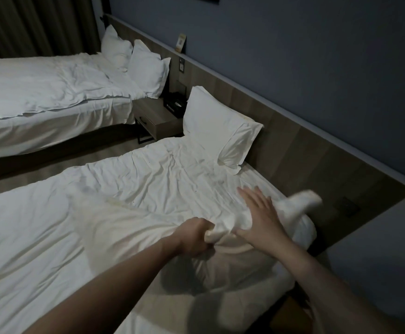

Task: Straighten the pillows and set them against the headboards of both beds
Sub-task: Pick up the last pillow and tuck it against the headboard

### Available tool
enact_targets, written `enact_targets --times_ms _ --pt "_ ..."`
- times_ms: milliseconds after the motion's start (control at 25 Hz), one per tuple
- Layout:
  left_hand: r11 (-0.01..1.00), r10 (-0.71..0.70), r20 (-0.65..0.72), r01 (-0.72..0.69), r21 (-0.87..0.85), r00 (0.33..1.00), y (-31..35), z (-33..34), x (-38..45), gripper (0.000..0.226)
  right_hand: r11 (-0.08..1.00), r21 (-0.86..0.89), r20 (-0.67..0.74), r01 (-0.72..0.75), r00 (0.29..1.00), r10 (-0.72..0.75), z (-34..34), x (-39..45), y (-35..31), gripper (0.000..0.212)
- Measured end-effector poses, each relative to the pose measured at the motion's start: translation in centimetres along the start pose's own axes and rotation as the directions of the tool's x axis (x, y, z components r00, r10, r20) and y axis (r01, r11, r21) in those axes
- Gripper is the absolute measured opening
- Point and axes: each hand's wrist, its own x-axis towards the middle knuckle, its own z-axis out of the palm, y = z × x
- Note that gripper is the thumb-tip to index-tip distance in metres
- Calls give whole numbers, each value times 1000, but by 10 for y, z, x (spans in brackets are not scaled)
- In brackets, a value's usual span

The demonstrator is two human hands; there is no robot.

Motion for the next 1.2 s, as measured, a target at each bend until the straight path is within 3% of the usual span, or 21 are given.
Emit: enact_targets --times_ms 80,160,200,400,560,720,880,1040,1200 --pt "995 49 40 -52 81 998 2 4 1 24 990 -129 259 -56 962 88 6 5 12 101" --pt "991 74 54 -80 108 996 4 4 0 26 986 -39 357 -162 919 165 13 -3 20 55" --pt "992 82 59 -87 94 995 3 2 -1 25 982 47 332 -180 931 155 19 -9 25 45" --pt "993 91 24 -92 76 996 -18 -17 4 33 966 251 58 -58 997 45 39 -37 15 42" --pt "985 7 36 -13 172 999 -36 -24 11 32 957 287 13 -39 999 37 38 -48 16 41" --pt "975 -54 -77 69 210 996 -51 -19 28 53 947 316 -52 -67 995 88 27 -56 50 39" --pt "947 -120 -167 164 277 979 -51 -25 75 35 931 356 -59 -84 992 112 15 -49 85 40" --pt "970 -234 -148 241 26 961 -36 -27 133 18 912 388 -77 -132 982 174 6 -34 132 40" --pt "971 -219 -206 193 -139 954 0 -21 207 21 865 457 -104 -208 953 284 -5 -12 199 40"
